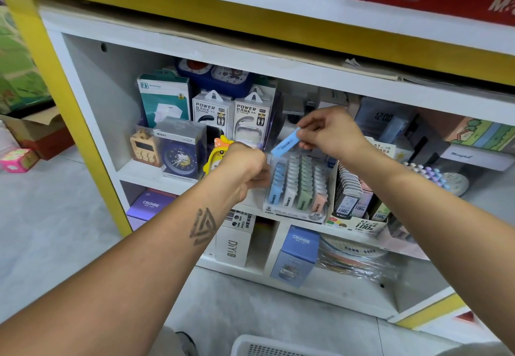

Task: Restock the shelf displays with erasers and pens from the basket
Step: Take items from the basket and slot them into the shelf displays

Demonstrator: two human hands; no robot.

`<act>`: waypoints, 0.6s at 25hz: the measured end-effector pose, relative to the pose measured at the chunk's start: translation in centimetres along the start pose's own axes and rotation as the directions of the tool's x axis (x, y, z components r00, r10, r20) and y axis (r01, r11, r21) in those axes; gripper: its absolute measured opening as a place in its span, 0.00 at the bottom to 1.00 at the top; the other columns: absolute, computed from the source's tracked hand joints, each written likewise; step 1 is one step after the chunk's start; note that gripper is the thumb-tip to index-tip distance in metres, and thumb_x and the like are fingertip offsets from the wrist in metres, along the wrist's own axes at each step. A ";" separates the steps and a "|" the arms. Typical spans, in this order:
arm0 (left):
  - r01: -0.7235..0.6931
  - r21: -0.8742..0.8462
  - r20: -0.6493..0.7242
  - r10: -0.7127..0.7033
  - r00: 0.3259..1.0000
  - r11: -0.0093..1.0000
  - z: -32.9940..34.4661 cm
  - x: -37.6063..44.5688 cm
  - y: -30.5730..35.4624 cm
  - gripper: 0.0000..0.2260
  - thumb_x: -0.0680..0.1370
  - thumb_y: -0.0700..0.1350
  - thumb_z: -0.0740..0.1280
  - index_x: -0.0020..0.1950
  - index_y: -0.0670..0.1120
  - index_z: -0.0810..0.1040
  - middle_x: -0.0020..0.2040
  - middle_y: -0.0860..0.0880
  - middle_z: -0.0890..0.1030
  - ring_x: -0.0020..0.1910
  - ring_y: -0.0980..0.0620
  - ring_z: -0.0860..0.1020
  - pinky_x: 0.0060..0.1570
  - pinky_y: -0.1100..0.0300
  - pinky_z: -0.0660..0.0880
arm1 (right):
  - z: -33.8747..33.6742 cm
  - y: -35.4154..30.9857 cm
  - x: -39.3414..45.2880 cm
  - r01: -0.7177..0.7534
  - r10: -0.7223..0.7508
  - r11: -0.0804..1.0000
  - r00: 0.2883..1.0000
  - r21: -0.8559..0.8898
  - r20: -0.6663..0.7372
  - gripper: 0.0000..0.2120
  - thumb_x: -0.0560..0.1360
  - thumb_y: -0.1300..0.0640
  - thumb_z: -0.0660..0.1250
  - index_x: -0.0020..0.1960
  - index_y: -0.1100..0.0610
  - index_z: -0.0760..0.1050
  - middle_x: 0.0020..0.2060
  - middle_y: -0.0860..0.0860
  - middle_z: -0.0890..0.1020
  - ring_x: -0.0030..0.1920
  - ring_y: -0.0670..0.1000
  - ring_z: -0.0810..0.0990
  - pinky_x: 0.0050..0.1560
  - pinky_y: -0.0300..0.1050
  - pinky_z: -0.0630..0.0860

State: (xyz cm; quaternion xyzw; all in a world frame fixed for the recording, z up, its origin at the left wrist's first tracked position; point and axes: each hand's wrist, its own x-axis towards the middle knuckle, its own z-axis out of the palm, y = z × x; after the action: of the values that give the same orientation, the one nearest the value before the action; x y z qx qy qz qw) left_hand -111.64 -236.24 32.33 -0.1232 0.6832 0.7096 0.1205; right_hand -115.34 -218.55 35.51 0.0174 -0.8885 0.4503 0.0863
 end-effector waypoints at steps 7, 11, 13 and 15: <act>-0.513 0.841 0.465 0.256 0.848 0.172 1.7 -1.0 -2.9 0.18 0.73 0.36 0.62 0.62 0.40 0.73 0.60 0.42 0.76 0.56 0.41 0.77 0.48 0.54 0.76 | 2.6 3.2 1.1 0.281 -0.294 0.779 0.953 -0.560 0.069 0.04 0.76 0.63 0.71 0.49 0.57 0.79 0.44 0.55 0.83 0.46 0.57 0.81 0.48 0.51 0.80; -0.560 0.829 0.546 0.227 0.806 -0.007 2.1 -0.7 -3.5 0.15 0.73 0.36 0.63 0.60 0.40 0.75 0.61 0.43 0.72 0.58 0.42 0.75 0.47 0.55 0.72 | 4.2 4.3 1.5 0.287 -0.241 0.727 0.957 -0.624 0.160 0.03 0.75 0.62 0.71 0.49 0.57 0.80 0.44 0.56 0.84 0.47 0.59 0.81 0.47 0.53 0.80; -0.555 0.832 0.541 0.238 0.807 -0.010 2.1 -0.7 -3.4 0.15 0.73 0.36 0.63 0.59 0.40 0.75 0.61 0.42 0.72 0.57 0.42 0.75 0.44 0.56 0.70 | 4.5 4.4 1.7 0.287 -0.232 0.750 0.958 -0.596 0.170 0.03 0.74 0.63 0.72 0.47 0.57 0.81 0.44 0.55 0.84 0.46 0.58 0.82 0.47 0.52 0.80; -0.554 0.832 0.540 0.245 0.805 -0.012 2.1 -0.7 -3.3 0.14 0.73 0.36 0.63 0.59 0.39 0.75 0.61 0.42 0.73 0.56 0.41 0.75 0.43 0.56 0.69 | 4.6 4.2 1.8 0.303 -0.229 0.763 0.953 -0.571 0.200 0.03 0.73 0.63 0.73 0.46 0.57 0.82 0.44 0.54 0.84 0.46 0.56 0.82 0.47 0.49 0.79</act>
State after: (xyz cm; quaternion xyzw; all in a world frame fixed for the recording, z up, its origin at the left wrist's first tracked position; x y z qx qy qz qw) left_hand -109.85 -234.05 29.59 0.2744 0.9559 0.0965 0.0402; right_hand -118.20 -219.67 29.86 0.1420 -0.9764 0.1299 0.0980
